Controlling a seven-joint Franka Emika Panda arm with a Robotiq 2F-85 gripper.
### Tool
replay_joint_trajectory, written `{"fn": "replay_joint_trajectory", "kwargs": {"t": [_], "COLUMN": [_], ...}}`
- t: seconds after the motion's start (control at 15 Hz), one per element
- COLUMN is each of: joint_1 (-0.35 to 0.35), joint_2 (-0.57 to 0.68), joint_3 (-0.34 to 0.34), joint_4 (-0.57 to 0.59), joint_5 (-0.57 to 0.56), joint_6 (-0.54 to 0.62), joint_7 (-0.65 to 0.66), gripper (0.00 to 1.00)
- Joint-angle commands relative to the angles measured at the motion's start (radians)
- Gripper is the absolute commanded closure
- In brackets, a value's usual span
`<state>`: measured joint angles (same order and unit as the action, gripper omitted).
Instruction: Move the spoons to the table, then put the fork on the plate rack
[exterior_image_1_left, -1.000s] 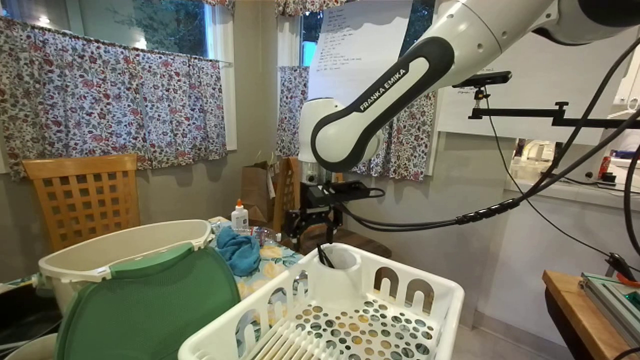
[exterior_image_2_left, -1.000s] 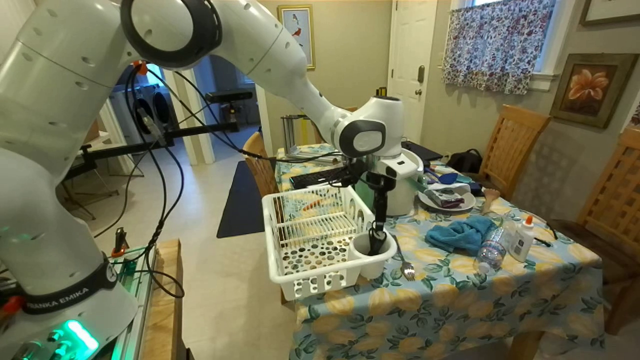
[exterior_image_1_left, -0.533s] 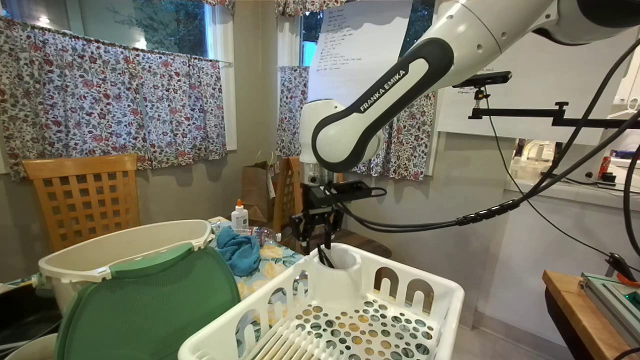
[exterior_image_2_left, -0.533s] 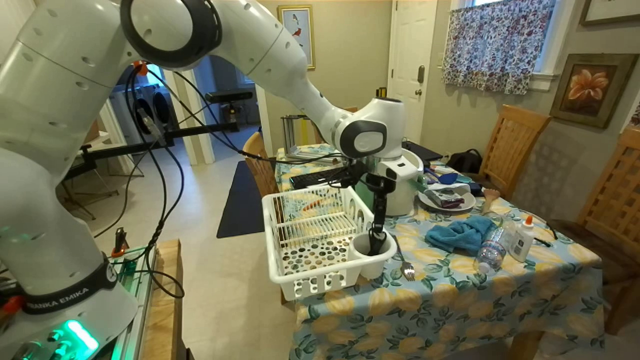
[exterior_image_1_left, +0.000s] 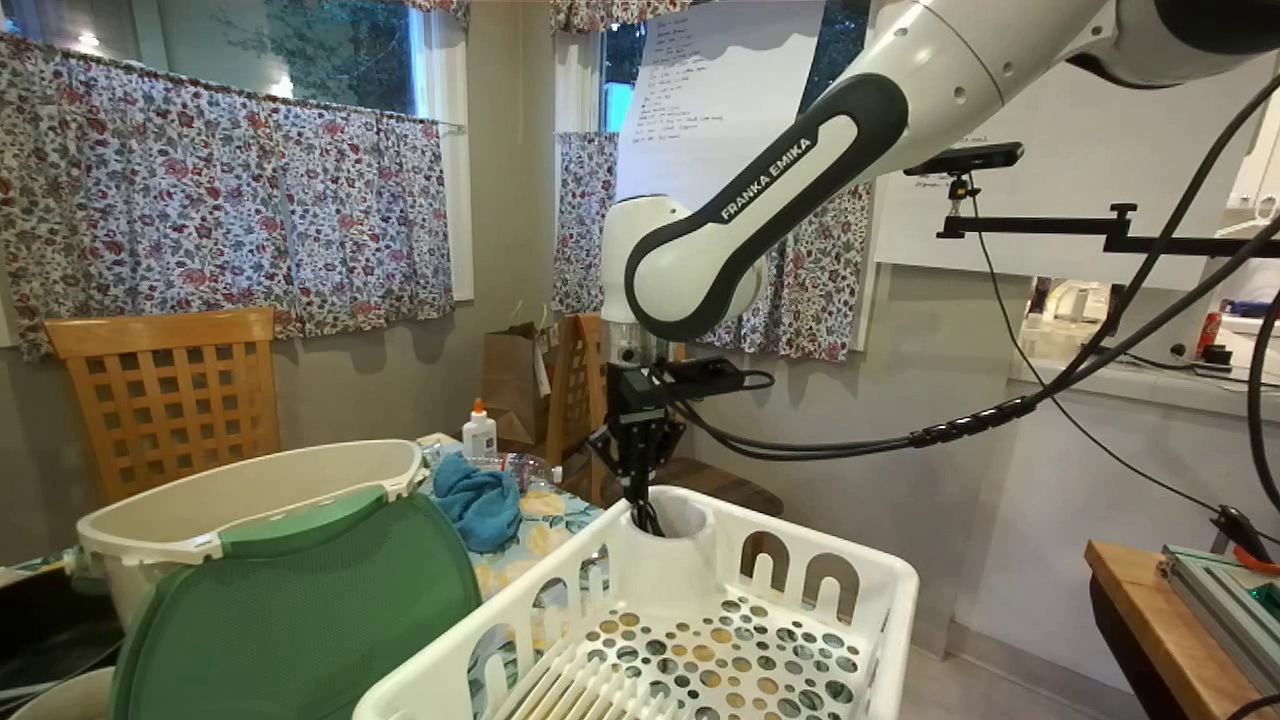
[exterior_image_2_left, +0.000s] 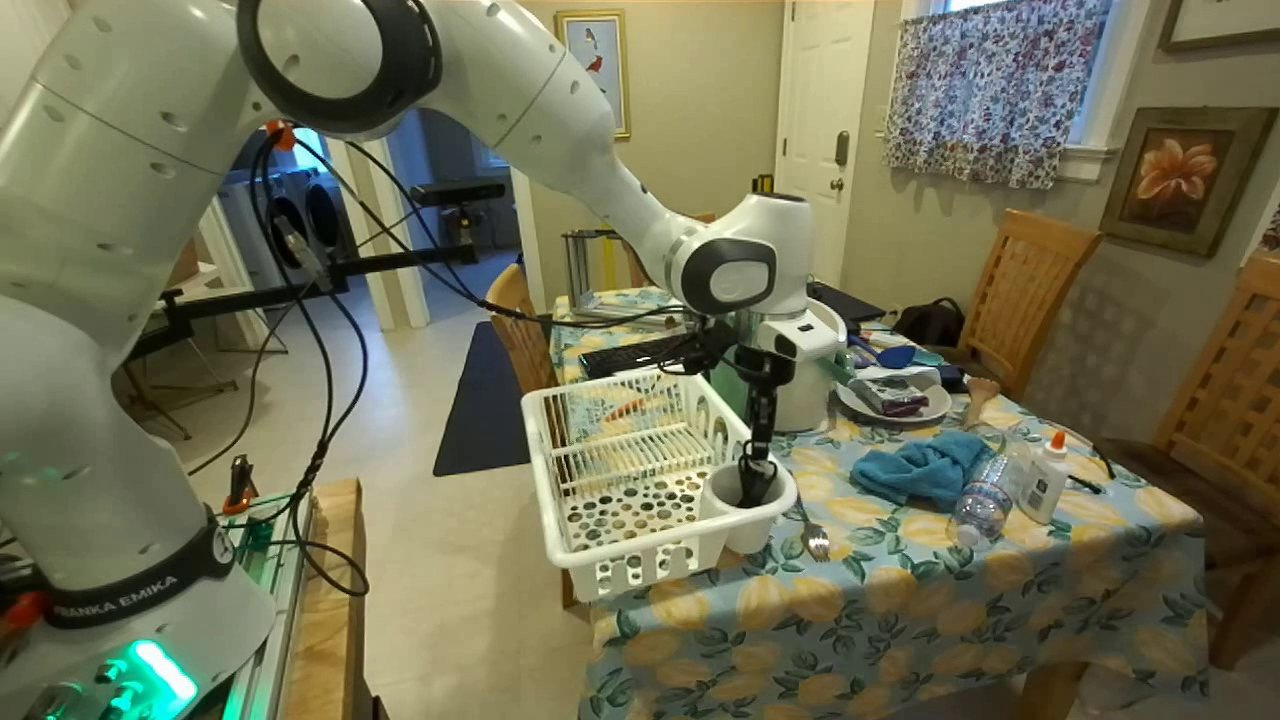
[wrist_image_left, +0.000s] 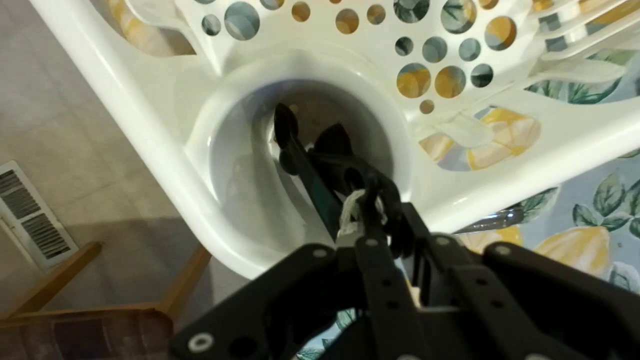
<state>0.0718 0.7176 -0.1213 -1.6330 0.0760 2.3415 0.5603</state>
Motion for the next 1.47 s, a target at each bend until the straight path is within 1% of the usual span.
{"fn": "replay_joint_trajectory", "kwargs": {"t": [0.0,0.27,0.47,0.73,1.13,1.4], "joint_1": [0.007,0.011,0.005,-0.002,-0.001,0.007], "joint_2": [-0.015,-0.066,-0.095,-0.14,-0.222,-0.262], "joint_3": [-0.004,-0.005,0.005,0.006,-0.007,-0.021], "joint_4": [-0.001,-0.033,-0.038,-0.059,-0.099,-0.102], "joint_5": [-0.004,-0.009,-0.001,0.003,-0.013,-0.038], "joint_6": [-0.007,-0.001,-0.024,-0.027,0.001,0.022], "joint_7": [-0.005,-0.02,-0.043,-0.054,-0.041,-0.021], "gripper": [0.98,0.97,0.97,0.97,0.97,0.97]}}
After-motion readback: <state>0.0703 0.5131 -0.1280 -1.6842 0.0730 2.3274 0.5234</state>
